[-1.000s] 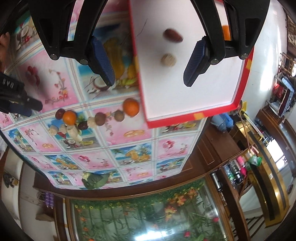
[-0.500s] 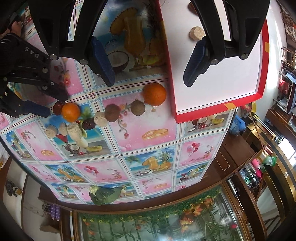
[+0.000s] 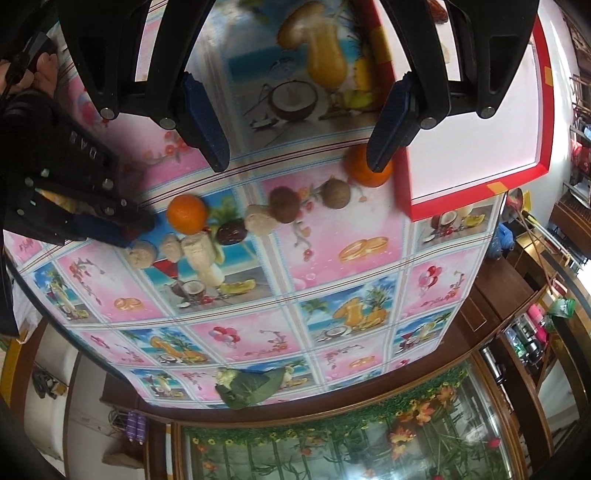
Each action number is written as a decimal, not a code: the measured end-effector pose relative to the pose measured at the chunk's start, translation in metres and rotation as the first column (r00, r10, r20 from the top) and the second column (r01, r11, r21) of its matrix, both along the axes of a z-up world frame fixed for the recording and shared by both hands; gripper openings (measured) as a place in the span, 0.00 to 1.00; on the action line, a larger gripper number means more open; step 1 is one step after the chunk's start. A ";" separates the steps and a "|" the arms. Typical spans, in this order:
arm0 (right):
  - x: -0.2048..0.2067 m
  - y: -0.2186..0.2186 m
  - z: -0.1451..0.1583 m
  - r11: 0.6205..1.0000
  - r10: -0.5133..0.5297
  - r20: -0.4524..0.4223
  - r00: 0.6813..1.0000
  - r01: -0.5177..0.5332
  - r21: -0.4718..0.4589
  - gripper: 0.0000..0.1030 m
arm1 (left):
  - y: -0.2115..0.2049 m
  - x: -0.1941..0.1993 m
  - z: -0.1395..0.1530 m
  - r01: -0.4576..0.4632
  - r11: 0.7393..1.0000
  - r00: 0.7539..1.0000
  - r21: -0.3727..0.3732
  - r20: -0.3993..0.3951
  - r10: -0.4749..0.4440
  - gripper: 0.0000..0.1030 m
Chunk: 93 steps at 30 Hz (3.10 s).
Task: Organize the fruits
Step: 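Grasp a red date with the right gripper while the left grasps an orange, then carry the orange and date into the white tray while both grippers open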
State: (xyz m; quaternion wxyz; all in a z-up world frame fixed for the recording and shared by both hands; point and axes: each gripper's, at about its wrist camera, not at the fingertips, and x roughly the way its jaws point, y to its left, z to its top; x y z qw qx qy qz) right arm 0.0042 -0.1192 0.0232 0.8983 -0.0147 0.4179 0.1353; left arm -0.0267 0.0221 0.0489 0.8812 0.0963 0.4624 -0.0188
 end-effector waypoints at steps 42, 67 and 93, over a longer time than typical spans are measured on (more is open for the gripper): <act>-0.029 0.043 0.031 0.985 0.044 0.137 0.990 -0.065 0.157 0.30 | 0.080 -0.049 0.027 -0.171 0.966 0.977 -0.192 0.093 0.191 0.29; -0.070 0.253 0.011 0.933 0.358 -0.012 0.934 -0.357 0.036 0.30 | 0.220 -0.102 0.004 -0.445 0.885 0.886 -0.139 0.079 0.457 0.29; -0.067 0.218 0.022 0.947 0.303 0.012 0.953 -0.303 0.110 0.54 | 0.213 -0.108 -0.001 -0.461 0.882 0.883 -0.099 0.047 0.467 0.65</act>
